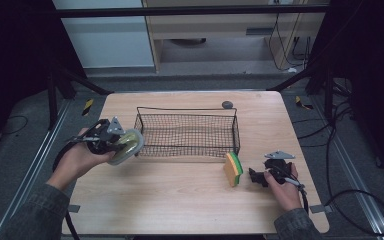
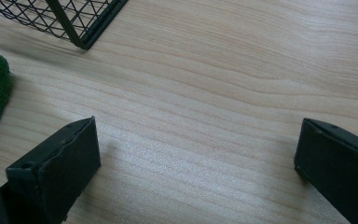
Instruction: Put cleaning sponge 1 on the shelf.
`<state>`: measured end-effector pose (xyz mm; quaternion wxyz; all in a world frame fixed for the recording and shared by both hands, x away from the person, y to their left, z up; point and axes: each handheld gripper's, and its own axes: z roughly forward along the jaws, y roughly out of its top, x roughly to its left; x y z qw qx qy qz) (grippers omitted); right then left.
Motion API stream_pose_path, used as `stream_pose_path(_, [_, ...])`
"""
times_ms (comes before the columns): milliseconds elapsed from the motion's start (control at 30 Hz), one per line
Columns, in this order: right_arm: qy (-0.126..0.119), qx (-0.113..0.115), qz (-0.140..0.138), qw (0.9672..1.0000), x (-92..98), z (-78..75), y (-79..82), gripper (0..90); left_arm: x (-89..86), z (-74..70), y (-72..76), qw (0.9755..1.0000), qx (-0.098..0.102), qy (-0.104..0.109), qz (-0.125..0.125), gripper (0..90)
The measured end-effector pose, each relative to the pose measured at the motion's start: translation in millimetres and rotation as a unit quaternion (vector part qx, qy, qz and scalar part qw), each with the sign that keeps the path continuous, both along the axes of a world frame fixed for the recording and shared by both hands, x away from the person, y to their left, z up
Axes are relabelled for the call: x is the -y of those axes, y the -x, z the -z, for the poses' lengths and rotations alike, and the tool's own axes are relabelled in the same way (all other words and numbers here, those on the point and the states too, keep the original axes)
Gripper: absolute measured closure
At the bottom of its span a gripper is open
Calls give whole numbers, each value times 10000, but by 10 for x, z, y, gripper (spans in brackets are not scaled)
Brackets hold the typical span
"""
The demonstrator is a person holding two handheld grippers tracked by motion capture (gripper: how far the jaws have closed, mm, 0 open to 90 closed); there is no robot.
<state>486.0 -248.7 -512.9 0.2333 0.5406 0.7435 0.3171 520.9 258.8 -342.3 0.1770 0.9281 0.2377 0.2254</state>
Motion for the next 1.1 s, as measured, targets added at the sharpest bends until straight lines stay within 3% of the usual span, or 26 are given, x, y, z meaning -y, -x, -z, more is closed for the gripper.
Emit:
stream_pose_path(100, [-31, -11, 7, 10000, -2, -1, 3, 5, 80, -69, -81, 9998, 71, -143, 156, 707])
stream_pose_path(400, [-27, -10, -45, 10000, 5, -1, 8, 5, 341, -205, -303, 9979, 166, -212, 596, 707])
stream_pose_path(800, [23, 19, -71, 10000, 10, 5, 4, 4, 681, -278, -476, 9906, 386, -409, 1243, 707])
stream_pose_path(933, [42, 26, -95, 9999, 11, 7, 8, 5, 775, -253, -500, 9879, 506, -564, 1356, 707])
stream_pose_path(1100, [19, 5, -122, 9999, 11, 2, 17, 7, 873, -248, -526, 9860, 720, -571, 1395, 707])
